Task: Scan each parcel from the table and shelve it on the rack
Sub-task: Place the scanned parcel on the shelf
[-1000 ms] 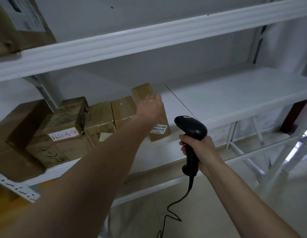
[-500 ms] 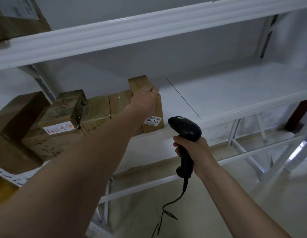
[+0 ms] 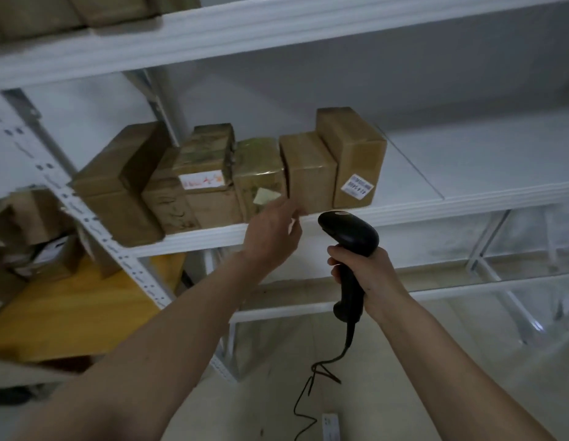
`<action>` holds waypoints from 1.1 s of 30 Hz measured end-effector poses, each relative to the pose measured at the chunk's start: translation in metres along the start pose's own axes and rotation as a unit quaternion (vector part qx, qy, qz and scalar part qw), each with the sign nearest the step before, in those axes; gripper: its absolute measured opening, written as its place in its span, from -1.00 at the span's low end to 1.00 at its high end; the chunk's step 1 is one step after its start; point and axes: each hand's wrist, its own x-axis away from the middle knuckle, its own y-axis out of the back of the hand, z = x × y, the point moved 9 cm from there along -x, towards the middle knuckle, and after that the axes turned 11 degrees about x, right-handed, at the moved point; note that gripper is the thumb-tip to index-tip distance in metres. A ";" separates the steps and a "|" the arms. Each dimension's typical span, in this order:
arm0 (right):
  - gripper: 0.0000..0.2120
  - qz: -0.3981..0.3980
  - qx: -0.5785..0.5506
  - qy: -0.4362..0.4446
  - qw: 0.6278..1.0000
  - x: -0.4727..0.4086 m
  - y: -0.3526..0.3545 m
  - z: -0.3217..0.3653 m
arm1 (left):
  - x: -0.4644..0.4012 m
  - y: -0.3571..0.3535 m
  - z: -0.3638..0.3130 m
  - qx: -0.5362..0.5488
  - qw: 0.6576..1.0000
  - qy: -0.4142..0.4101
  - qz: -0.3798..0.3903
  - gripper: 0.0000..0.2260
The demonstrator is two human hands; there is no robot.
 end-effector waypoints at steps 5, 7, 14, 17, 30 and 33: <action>-0.92 0.027 0.023 -0.003 0.999 0.024 -0.076 -0.020 | 0.073 0.044 0.069 -0.015 0.985 0.153 0.081 -0.84; -0.93 0.049 0.034 -0.004 0.998 0.038 -0.114 -0.027 | 0.102 0.072 0.092 -0.018 0.976 0.196 0.088 -0.84; -0.96 0.121 0.078 -0.010 0.990 0.094 -0.252 -0.055 | 0.211 0.183 0.169 -0.042 0.942 0.319 0.097 -0.84; -0.96 0.146 0.090 -0.009 0.985 0.115 -0.310 -0.071 | 0.264 0.231 0.204 -0.040 0.929 0.356 0.089 -0.85; -0.92 0.214 0.131 -0.028 0.968 0.169 -0.494 -0.144 | 0.459 0.360 0.304 -0.061 0.858 0.502 0.085 -0.80; -0.92 0.242 0.150 -0.029 0.958 0.173 -0.535 -0.147 | 0.482 0.380 0.320 -0.045 0.846 0.528 0.062 -0.76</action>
